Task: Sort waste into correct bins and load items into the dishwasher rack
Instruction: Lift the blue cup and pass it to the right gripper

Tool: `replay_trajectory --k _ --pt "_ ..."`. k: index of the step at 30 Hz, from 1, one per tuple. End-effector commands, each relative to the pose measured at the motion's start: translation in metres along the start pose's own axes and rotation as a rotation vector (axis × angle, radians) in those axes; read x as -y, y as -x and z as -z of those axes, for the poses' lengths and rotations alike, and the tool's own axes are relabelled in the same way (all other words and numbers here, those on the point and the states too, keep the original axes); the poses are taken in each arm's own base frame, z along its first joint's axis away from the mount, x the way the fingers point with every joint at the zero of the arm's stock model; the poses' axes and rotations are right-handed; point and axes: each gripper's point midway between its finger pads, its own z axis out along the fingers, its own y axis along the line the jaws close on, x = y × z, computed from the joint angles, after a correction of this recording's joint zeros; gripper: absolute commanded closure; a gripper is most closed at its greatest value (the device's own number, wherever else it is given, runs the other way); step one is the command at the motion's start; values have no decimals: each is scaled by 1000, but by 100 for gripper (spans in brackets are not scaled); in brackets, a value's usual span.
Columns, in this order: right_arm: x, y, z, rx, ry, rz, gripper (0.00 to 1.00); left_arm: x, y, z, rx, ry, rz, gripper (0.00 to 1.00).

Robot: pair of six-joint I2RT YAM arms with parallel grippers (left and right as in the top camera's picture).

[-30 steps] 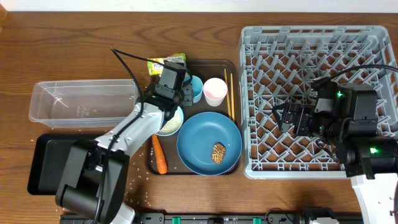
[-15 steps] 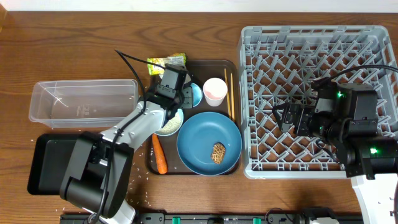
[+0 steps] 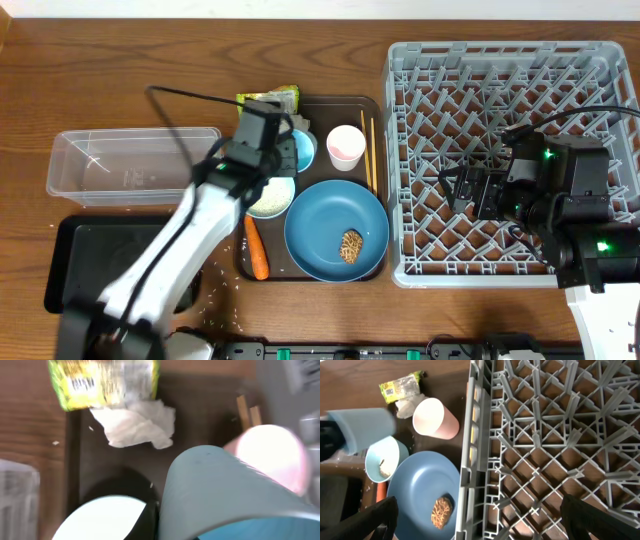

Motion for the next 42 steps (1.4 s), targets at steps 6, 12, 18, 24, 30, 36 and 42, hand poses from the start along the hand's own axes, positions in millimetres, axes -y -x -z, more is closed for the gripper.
replay_trajectory --k 6,12,18,24,30,36,42 --pt "-37 16 13 61 213 114 5 81 8 103 33 -609 -103 94" --pt "-121 27 60 147 709 293 10 121 -7 156 -21 -976 -169 94" --pt "-163 14 99 177 985 484 15 143 -16 205 -48 -1277 -250 94" --pt "-183 -8 114 146 1122 597 20 149 -9 225 -42 -1378 -279 93" --pt "-198 -22 113 124 1148 650 19 152 0 230 -21 -1387 -281 94" --pt "-202 -21 96 130 1065 649 18 153 0 233 -22 -1399 -288 94" --pt "-218 -29 92 103 1113 680 30 153 -1 234 -24 -1403 -289 94"
